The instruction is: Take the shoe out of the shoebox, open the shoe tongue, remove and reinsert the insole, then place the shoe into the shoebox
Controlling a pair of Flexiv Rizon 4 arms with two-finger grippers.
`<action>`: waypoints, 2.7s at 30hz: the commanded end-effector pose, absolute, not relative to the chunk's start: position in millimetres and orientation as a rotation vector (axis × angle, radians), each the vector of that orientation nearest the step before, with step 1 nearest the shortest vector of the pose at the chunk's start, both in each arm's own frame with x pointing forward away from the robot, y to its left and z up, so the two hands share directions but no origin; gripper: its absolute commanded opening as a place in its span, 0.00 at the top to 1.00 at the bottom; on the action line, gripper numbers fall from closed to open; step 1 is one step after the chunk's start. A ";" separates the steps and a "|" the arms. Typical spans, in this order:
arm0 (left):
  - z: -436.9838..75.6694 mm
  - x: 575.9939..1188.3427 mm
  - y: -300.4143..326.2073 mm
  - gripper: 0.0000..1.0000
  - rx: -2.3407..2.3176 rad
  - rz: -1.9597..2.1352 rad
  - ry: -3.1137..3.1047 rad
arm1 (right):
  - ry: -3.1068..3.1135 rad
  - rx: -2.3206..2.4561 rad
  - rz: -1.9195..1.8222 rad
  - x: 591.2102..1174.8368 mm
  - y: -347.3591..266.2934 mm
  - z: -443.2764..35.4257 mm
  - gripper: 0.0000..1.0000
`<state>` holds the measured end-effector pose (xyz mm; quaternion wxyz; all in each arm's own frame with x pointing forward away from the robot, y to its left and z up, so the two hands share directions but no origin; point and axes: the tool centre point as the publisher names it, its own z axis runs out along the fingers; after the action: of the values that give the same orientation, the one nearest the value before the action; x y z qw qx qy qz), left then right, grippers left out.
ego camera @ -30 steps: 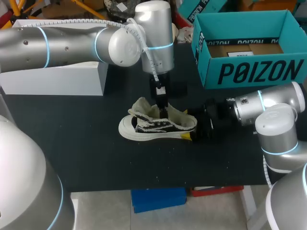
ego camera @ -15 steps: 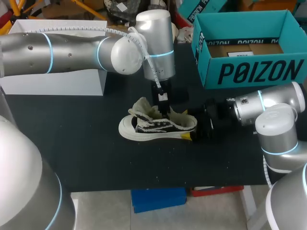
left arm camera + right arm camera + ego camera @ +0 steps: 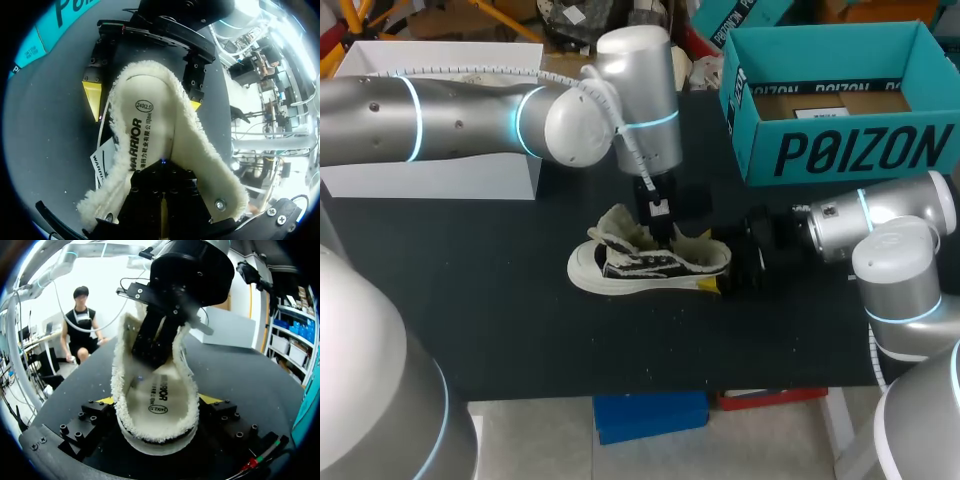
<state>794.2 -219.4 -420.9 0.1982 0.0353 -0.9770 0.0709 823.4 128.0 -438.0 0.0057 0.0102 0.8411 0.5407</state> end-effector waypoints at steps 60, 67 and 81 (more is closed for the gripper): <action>-484.6 850.8 -186.3 0.84 0.233 -0.011 -3.653 | 2.633 0.035 1.691 824.8 129.9 -442.4 1.00; -486.9 848.7 -188.7 1.00 0.180 -0.060 -3.619 | 2.633 0.035 1.691 824.8 129.9 -442.4 1.00; -450.7 833.3 -188.6 1.00 0.180 0.153 -3.401 | 2.633 0.035 1.691 824.8 129.9 -442.4 1.00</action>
<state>815.4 -199.4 -426.1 -0.1601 0.0589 -0.9851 0.0196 824.3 129.9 -438.4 0.0061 0.0112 0.8410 0.5409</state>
